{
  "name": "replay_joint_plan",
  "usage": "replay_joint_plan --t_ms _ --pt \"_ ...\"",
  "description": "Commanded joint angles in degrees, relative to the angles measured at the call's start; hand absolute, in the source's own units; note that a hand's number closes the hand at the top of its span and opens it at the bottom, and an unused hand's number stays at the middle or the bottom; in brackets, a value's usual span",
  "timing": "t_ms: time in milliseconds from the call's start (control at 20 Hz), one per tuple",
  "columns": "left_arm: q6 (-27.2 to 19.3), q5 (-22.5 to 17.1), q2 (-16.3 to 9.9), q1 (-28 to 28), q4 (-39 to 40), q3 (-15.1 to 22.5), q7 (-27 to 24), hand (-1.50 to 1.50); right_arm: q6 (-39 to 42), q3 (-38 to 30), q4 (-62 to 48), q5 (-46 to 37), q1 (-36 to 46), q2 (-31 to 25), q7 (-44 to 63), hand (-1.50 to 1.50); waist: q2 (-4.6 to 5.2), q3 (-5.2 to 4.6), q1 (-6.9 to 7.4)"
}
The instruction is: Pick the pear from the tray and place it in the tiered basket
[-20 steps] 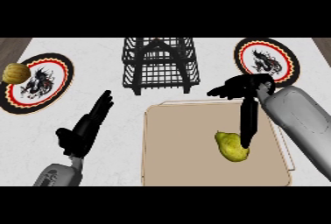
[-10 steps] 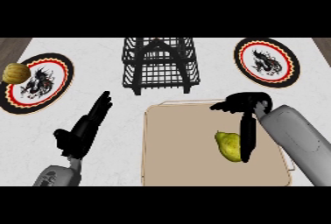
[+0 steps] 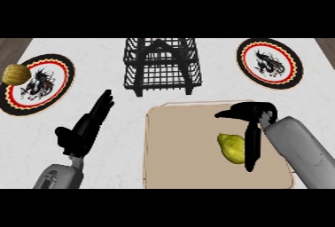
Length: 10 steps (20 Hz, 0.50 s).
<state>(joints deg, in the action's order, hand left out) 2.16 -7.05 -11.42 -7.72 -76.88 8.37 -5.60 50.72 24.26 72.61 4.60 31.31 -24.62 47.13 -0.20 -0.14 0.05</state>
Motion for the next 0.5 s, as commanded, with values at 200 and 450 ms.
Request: replay_joint_plan --t_ms 200,450 --pt "-1.65 2.81 3.08 2.26 -4.21 1.76 1.89 0.0 0.86 -0.17 -3.9 -9.13 -4.2 2.88 -6.55 -1.5 0.26 0.19 0.52" --pt "0.61 1.38 1.16 0.55 -1.18 -1.9 0.65 0.0 -4.55 -3.97 -0.17 -11.36 -5.88 5.7 -10.51 1.5 0.32 0.18 0.35"
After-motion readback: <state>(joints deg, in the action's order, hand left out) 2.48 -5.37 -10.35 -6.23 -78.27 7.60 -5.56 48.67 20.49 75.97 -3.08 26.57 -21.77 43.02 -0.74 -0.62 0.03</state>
